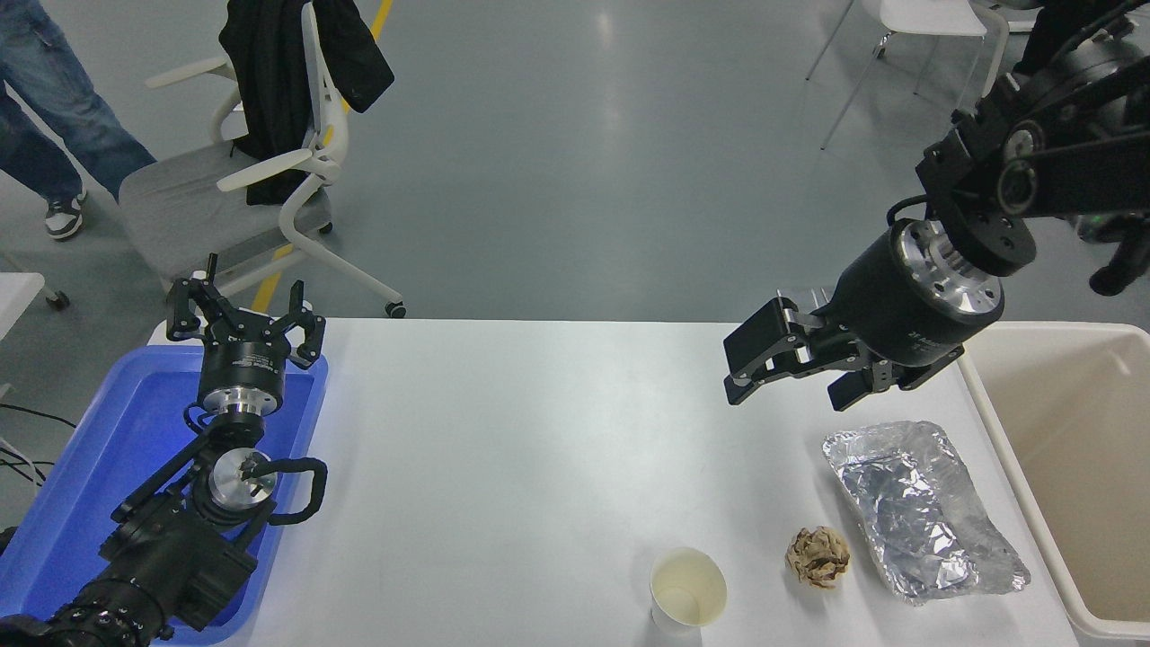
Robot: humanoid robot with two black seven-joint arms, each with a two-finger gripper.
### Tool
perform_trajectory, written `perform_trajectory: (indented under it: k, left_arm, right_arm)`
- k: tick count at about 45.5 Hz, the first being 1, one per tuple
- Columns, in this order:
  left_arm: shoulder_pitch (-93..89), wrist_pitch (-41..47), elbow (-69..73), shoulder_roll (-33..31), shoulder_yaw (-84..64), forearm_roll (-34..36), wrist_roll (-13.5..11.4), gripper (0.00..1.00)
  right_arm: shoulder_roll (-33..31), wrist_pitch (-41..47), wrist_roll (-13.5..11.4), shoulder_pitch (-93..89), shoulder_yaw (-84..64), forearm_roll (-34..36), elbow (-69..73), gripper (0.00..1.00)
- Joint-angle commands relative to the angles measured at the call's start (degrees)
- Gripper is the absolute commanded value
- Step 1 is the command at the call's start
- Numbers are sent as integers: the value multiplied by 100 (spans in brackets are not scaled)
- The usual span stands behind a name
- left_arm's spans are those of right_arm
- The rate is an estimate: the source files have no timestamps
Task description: Pick up paper cup place in dustbin
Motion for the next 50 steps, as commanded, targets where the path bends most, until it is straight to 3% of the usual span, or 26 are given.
perform_trajectory:
  k: [1, 13, 50]
  left_arm:
    - [8, -2, 0, 0, -4, 2, -7, 99]
    - [8, -2, 0, 0, 5, -7, 2, 99]
    - [8, -2, 0, 0, 5, -7, -7, 99]
  right_arm:
    - [444, -518, -5, -621, -66, 244, 46, 100]
    - [514, -1115, 4, -1315, 22, -301, 107, 100]
    - [699, -2873, 4, -3328, 584, -319, -7, 100]
